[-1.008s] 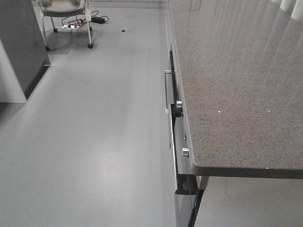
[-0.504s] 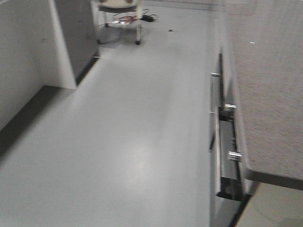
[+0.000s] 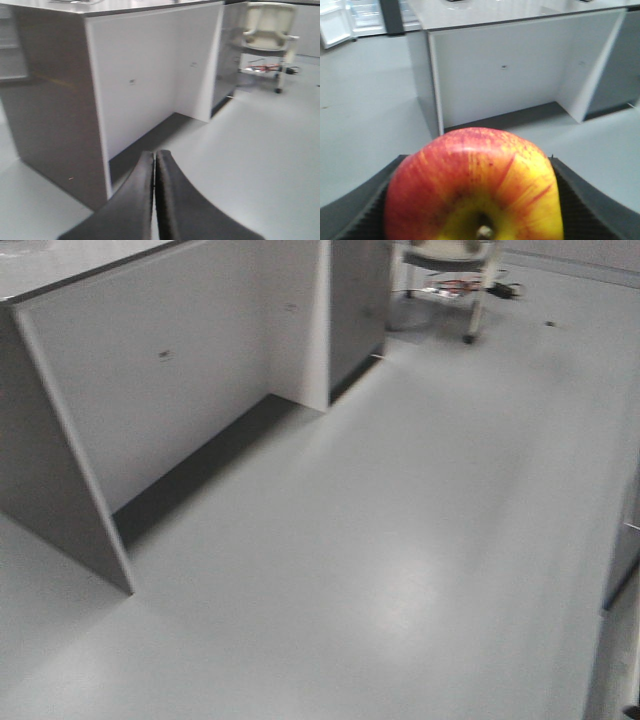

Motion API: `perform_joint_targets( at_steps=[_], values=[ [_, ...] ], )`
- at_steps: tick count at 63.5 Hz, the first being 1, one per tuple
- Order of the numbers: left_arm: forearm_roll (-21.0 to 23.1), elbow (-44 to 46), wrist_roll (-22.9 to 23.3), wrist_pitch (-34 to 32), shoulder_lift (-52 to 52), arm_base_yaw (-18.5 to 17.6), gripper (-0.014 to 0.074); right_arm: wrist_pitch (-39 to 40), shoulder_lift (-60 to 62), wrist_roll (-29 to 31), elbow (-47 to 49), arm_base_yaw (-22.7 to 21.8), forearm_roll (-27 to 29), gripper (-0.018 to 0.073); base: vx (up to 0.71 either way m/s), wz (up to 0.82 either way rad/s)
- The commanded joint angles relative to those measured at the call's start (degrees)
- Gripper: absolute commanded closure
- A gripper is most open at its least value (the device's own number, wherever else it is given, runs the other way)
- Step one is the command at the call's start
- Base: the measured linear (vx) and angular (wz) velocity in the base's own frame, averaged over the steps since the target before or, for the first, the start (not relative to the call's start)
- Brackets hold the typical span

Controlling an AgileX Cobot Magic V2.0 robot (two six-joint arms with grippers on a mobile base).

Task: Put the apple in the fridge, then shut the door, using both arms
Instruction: 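Drive the base away from the counter toward the open refrigerator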

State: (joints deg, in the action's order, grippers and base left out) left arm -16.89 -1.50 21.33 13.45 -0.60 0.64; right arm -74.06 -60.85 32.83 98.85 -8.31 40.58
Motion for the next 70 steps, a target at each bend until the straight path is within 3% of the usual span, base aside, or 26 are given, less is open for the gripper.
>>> perform_joint_targets(
  at_steps=[1,70],
  values=[
    [0.18,-1.20,0.22,-3.97,-0.34,-0.16,0.0603,0.93,0.45,0.11,1.27,-0.20,2.32,0.0563,-0.05,0.67],
    [0.18,-1.20,0.22,-3.97,-0.34,-0.16,0.0603,0.93,0.45,0.11,1.27,-0.20,2.32,0.0563,0.01,0.50]
  ],
)
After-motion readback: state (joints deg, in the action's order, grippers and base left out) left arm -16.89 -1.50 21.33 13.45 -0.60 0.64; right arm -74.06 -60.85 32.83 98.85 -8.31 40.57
